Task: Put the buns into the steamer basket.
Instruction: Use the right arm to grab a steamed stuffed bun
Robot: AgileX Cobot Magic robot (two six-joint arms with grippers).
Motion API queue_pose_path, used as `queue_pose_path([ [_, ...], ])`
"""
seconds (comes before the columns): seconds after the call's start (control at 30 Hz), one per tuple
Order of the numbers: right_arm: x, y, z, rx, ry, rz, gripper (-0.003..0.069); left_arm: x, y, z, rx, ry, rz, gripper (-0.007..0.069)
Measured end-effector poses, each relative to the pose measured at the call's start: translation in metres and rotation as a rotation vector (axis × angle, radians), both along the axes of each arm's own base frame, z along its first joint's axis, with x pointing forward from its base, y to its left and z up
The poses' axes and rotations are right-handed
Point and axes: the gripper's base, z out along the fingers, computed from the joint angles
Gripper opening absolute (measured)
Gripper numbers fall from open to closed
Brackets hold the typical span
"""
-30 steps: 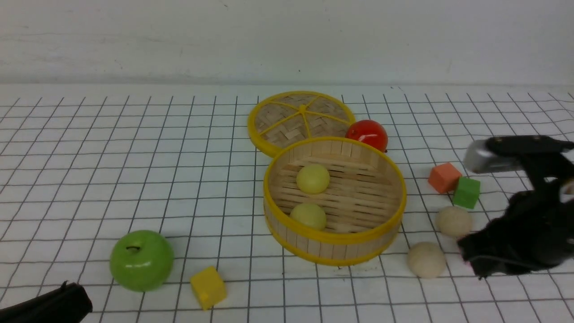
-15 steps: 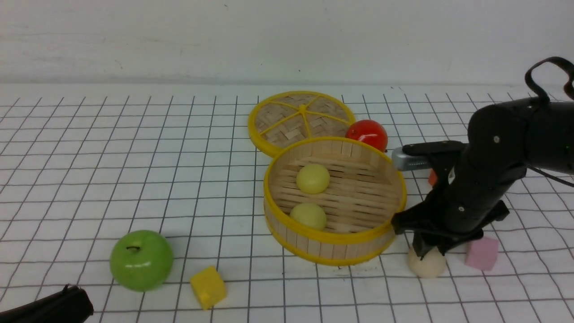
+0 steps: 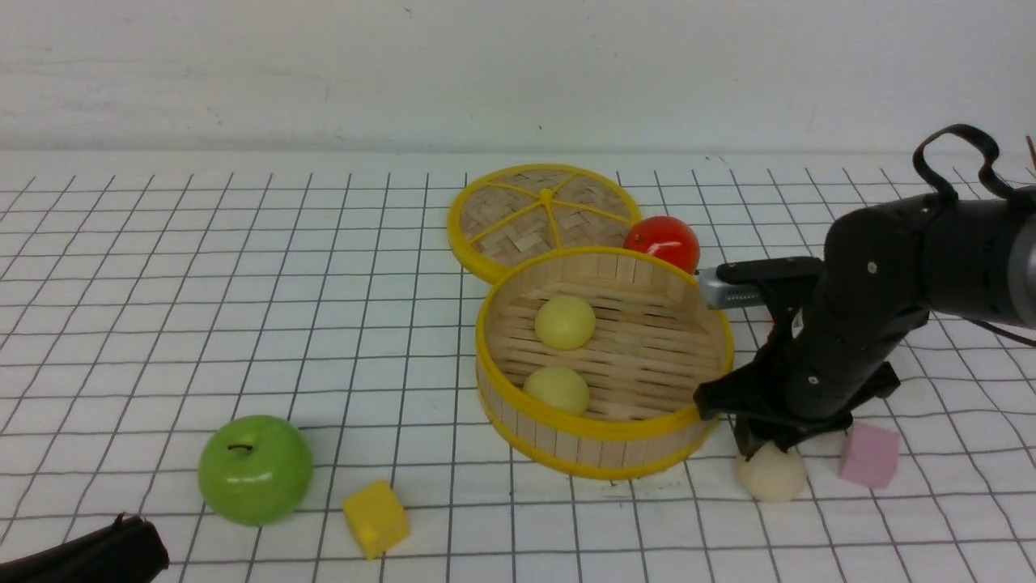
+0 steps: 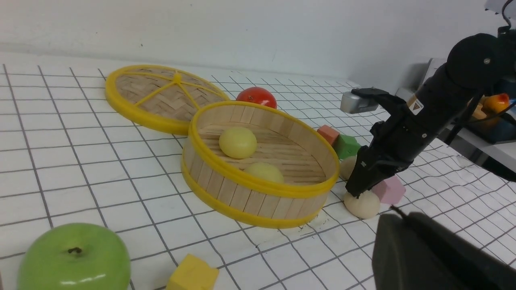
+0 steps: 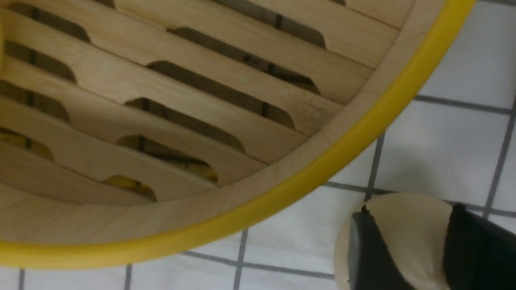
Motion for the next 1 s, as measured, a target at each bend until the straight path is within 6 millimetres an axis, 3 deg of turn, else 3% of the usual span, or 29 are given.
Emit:
queue_pose_path([
  [0.27, -0.002, -0.001, 0.000, -0.007, 0.023, -0.003, 0.0266, 0.000, 0.000, 0.000, 0.000, 0.000, 0.000, -0.0013],
  [0.57, -0.011, -0.004, 0.031, 0.010, -0.033, -0.021, 0.0266, 0.000, 0.000, 0.000, 0.000, 0.000, 0.000, -0.0013],
  [1.0, -0.006, -0.003, -0.001, -0.013, 0.035, -0.044, 0.0265, 0.000, 0.000, 0.000, 0.001, -0.001, 0.000, -0.0011],
])
